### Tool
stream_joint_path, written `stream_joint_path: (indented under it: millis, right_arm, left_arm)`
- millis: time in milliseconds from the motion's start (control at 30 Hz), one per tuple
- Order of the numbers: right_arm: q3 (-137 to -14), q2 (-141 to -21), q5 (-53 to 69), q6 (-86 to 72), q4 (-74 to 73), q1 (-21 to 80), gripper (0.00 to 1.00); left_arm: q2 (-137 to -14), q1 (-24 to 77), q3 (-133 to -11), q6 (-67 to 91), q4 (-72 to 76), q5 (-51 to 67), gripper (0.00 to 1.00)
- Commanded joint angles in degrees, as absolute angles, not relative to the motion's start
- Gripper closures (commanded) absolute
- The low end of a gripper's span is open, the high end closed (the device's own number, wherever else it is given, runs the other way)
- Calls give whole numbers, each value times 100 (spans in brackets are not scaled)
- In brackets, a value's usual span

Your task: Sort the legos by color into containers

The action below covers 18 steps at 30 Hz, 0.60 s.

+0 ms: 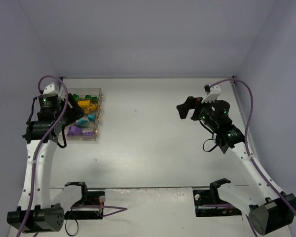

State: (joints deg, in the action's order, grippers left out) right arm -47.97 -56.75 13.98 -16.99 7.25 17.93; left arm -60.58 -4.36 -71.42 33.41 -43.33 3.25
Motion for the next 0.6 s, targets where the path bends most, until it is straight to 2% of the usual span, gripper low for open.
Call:
stream_joint_path:
  millis: [0,167,567]
  right_arm:
    - [-5194,-5371,379,-1214,677,1749,0]
    - [-5273,-4914,-333,-1108,317,1749,0]
    - [-5309,-4044,-791,-633,-369,1758,0]
  left_arm:
    - [-5635,-168,-7383,2207,-4604,685,35]
    - [-4853,-62,-7198,1925,-4763,730,35]
    - [-3560,95,-6636,2109,-4615,168,34]
